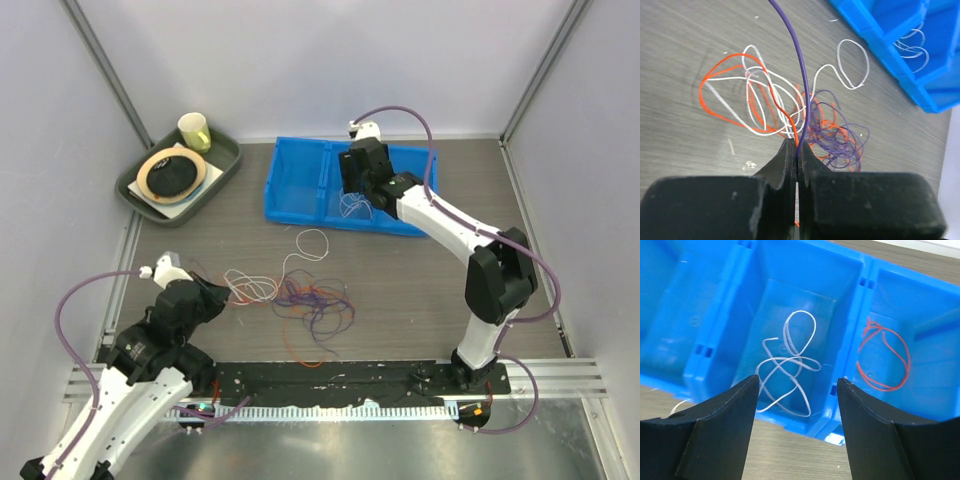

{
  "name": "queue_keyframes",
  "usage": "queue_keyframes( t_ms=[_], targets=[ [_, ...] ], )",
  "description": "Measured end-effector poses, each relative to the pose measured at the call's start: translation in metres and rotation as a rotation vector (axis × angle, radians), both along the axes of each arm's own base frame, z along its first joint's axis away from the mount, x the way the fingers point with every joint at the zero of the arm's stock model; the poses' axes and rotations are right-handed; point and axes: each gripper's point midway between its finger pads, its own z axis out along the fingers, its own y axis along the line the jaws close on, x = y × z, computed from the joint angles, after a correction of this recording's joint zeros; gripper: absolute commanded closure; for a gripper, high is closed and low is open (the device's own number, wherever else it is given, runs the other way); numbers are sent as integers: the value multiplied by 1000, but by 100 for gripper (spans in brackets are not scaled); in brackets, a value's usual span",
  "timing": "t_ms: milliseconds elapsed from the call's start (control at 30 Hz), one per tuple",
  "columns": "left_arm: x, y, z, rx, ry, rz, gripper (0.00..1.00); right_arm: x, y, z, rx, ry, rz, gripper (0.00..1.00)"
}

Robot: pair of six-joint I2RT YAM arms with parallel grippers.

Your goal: Untangle the cables

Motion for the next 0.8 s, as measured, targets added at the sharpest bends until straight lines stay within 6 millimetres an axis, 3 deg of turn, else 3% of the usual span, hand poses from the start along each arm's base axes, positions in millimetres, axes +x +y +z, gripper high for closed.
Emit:
queue_keyframes(
  t_ms=[100, 167, 267, 367, 467, 533, 633, 800],
  targets=[
    [5, -11, 7, -9, -28, -55, 100, -7, 15, 17, 72, -29, 91, 29],
    [8, -17, 13, -12, -41, -83, 100, -25, 28, 29, 138, -51, 210, 27],
    [15, -24, 29, -12, -70, -116, 100, -64, 55, 42, 182, -83, 418, 26],
    [22, -30, 50, -10, -108, -142, 100, -103, 96, 39, 143, -94, 633, 27],
    [26, -33, 71, -7, -153, -161, 100, -125, 127, 8, 73, -35, 761, 29],
    [28, -34, 82, -7, -181, -167, 100, -126, 136, -25, 23, 42, 742, 29],
    [30, -35, 86, -13, -200, -167, 100, -115, 123, -79, 6, 165, 525, 29],
    [31, -36, 82, -13, -195, -166, 100, -117, 92, -121, 129, 245, 169, 30]
  ],
)
